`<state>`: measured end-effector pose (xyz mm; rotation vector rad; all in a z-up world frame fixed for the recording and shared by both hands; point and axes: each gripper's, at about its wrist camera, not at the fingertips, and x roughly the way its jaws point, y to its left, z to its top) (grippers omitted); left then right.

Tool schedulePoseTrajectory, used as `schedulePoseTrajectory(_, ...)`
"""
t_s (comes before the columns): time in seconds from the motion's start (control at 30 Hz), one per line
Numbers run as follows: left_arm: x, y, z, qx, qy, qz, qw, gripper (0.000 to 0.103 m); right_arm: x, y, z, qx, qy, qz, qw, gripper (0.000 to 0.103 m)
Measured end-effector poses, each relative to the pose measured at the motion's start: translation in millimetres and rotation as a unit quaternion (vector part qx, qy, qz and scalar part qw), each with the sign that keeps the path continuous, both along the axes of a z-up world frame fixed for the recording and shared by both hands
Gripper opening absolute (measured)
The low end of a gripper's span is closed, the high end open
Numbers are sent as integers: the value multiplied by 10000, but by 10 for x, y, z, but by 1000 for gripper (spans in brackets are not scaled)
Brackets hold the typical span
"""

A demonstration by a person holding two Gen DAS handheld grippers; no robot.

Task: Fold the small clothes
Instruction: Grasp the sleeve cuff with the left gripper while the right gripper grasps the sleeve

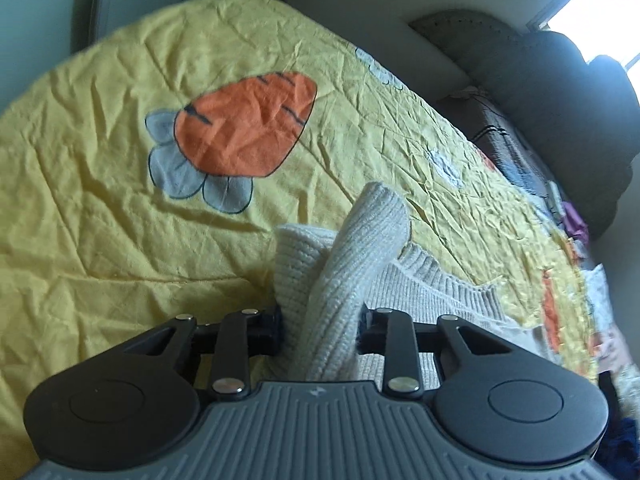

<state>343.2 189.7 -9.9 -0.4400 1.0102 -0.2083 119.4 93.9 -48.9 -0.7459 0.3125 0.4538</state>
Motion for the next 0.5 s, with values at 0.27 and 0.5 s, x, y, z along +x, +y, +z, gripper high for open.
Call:
schedulePoseTrajectory(0.27, -290, -368, 569, 605, -537, -68, 9967, 29, -153, -371, 216, 732, -455, -110, 9962, 22)
schedulePoseTrajectory(0.5, -421, -646, 918, 467, -661, -94, 9967, 29, -178, -760, 466, 1318, -373, -363, 9899, 22)
